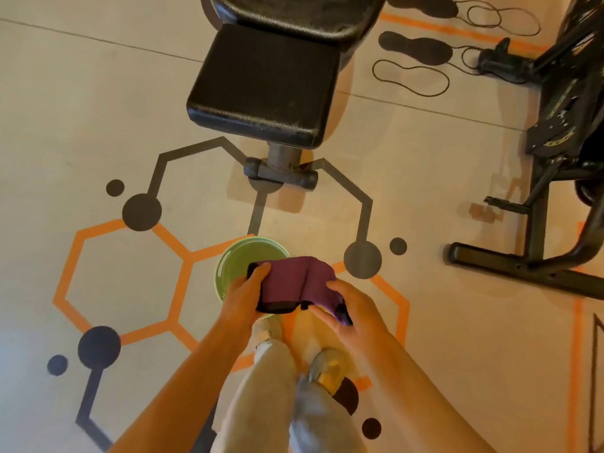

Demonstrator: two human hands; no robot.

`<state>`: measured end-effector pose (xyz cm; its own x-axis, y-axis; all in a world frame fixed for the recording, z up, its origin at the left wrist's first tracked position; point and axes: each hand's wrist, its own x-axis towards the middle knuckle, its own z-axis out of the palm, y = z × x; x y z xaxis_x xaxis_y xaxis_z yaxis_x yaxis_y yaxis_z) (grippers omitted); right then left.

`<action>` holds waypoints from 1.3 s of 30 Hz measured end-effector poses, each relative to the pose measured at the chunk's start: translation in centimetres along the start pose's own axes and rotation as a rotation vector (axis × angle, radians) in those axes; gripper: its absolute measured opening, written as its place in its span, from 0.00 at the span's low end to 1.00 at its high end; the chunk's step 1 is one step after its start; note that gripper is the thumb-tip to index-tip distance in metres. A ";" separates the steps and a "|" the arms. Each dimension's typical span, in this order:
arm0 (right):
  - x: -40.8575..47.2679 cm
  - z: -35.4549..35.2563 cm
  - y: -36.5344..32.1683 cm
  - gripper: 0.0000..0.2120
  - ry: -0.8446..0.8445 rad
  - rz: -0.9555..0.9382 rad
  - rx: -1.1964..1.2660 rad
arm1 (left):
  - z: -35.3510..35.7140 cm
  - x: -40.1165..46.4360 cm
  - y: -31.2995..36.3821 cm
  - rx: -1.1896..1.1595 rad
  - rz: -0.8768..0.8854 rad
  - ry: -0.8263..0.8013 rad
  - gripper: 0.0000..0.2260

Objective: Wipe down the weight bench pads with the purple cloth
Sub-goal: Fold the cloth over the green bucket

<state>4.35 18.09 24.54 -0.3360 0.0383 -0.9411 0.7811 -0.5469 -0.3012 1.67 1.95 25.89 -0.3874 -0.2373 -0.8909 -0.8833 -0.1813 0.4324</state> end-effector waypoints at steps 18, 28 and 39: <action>13.5 -2.3 5.6 0.10 0.351 -0.236 -0.361 | -0.9 17.3 -2.9 0.824 0.450 -0.220 0.22; 23.1 -3.2 11.4 0.16 0.354 -0.450 -0.981 | -0.6 25.2 -7.6 1.140 0.556 -0.144 0.18; 24.9 -1.0 12.9 0.23 0.090 -0.196 -1.339 | 0.8 27.9 -9.7 1.512 0.473 -0.411 0.25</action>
<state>6.59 12.77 -2.92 -0.5046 0.1036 -0.8571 0.6508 0.6980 -0.2988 -0.84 -2.14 -3.27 -0.5044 0.3030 -0.8085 -0.0165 0.9329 0.3599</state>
